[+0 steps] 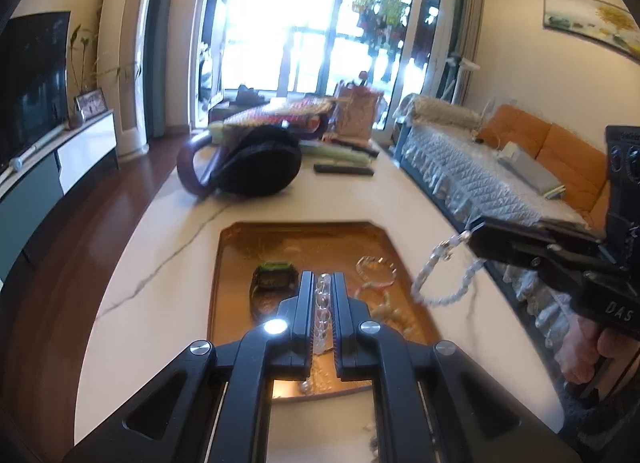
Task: Organize jewelry
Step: 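Carry both bracelets over the copper tray and open both tools, then grasp the black-and-white bead bracelet with left tool while right tool grasps the green-bead bangle, then lift both held bracelets and carry them over the copper tray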
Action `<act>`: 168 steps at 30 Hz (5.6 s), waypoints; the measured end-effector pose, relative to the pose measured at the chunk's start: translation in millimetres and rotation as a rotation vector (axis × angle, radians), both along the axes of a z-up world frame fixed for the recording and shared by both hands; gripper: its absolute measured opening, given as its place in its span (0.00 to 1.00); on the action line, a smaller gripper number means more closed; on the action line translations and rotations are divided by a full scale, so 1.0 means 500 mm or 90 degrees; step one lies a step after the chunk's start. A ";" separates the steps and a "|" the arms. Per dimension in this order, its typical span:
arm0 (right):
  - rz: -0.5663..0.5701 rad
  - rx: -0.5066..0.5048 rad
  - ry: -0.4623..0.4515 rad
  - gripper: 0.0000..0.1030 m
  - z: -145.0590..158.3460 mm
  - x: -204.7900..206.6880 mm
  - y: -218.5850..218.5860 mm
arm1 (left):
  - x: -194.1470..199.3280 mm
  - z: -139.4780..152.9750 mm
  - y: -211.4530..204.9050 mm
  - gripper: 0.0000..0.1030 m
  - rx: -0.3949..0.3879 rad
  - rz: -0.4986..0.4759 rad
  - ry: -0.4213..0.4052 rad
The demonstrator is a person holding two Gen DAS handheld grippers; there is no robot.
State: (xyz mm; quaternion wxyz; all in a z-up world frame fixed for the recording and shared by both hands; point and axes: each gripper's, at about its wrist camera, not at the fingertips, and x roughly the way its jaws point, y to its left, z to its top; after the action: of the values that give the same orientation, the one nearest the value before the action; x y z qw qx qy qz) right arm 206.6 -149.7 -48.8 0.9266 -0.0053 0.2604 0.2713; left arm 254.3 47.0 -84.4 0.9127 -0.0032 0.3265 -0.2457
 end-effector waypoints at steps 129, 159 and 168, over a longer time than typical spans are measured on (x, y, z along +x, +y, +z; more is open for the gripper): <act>-0.040 -0.185 0.078 0.02 -0.170 -0.125 -0.001 | -0.165 -0.083 -0.096 0.08 0.099 -0.151 0.056; -0.060 -0.130 -0.051 0.00 0.048 -0.028 -0.021 | -0.012 0.102 -0.053 0.08 0.013 -0.056 -0.071; -0.060 -0.098 0.207 0.15 -0.187 -0.010 -0.111 | 0.057 0.014 -0.046 0.08 0.004 -0.058 -0.001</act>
State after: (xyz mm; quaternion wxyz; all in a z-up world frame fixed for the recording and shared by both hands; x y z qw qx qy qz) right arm 201.7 -205.3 -142.2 0.8807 -0.0201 0.4270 0.2042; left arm 282.8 24.0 -77.6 0.9009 0.0145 0.3264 -0.2858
